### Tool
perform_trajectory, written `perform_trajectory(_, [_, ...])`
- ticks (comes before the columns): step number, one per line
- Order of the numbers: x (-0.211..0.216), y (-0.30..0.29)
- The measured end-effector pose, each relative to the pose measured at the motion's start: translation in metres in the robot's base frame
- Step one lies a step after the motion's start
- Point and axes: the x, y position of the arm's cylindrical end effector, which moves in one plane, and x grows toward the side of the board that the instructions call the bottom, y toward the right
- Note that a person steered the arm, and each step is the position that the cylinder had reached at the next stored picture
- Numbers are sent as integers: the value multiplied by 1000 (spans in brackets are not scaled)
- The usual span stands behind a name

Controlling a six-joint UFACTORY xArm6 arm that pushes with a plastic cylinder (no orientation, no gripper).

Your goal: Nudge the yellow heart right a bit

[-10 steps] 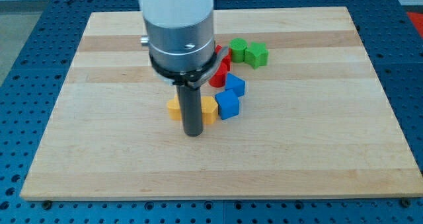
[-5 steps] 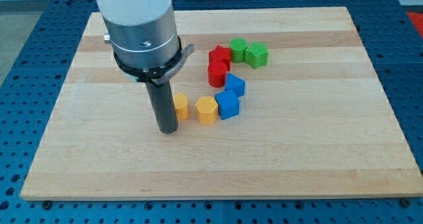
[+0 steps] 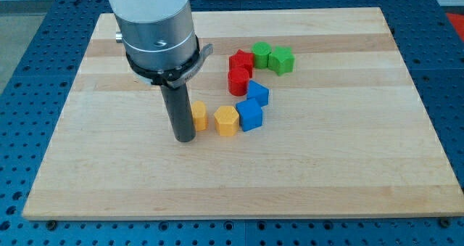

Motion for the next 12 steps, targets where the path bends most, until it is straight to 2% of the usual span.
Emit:
perform_trajectory(2, [-4,-17])
perform_trajectory(7, [-18,-9])
perform_trajectory(9, [-41,-36])
perform_trajectory(12, [-42,-24])
